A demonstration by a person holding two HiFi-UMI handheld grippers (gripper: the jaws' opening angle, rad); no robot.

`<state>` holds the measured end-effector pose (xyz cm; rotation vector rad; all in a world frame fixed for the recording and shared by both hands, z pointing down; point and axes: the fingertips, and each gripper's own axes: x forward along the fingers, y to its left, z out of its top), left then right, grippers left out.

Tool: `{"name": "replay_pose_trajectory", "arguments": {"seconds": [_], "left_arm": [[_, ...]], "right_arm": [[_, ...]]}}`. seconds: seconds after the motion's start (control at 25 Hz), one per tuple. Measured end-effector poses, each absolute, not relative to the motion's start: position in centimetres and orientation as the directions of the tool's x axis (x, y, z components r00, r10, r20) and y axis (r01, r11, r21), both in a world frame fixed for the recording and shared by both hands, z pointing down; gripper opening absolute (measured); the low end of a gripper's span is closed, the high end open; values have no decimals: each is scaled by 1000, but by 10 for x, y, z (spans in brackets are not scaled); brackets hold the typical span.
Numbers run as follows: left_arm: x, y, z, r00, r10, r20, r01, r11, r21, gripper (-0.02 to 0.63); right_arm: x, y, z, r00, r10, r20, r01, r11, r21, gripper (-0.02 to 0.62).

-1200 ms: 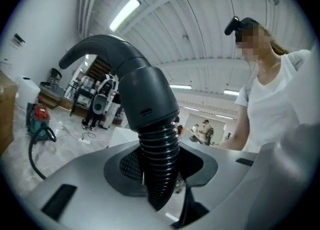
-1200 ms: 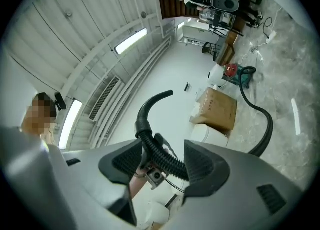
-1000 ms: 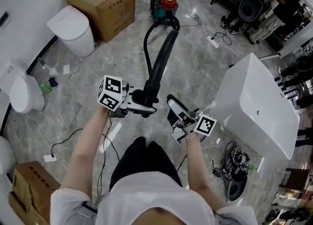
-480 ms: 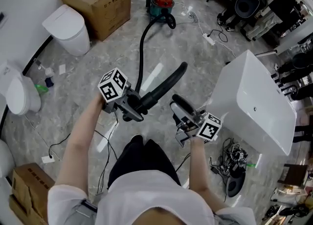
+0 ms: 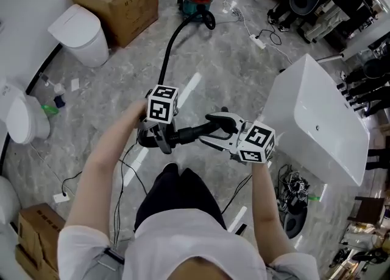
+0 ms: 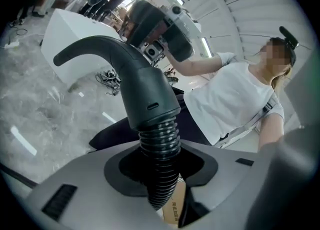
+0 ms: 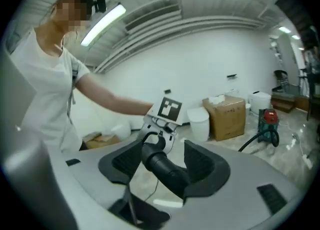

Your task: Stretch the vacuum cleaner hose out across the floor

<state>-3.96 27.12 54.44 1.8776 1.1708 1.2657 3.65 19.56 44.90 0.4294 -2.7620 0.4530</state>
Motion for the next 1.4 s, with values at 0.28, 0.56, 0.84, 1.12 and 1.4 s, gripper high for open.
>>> {"name": "replay_pose_trajectory", "arguments": {"seconds": [0.28, 0.56, 0.84, 1.12, 1.4], "left_arm": [[-23, 277, 534, 71, 909, 410, 371, -405, 835, 156], [-10, 282, 530, 55, 912, 407, 409, -393, 824, 158], [-9, 280, 530, 98, 914, 394, 403, -398, 824, 160], [-8, 279, 538, 197, 905, 376, 370, -424, 826, 161], [7, 244, 509, 538, 804, 252, 414, -513, 752, 182]], "right_arm": [[30, 211, 486, -635, 39, 772, 43, 999, -15, 252], [24, 223, 542, -294, 16, 956, 337, 937, 88, 235], [18, 241, 544, -438, 165, 884, 182, 979, -93, 198], [16, 260, 548, -576, 245, 780, 39, 961, -273, 196], [23, 265, 548, -643, 227, 732, -37, 945, -325, 196]]}}
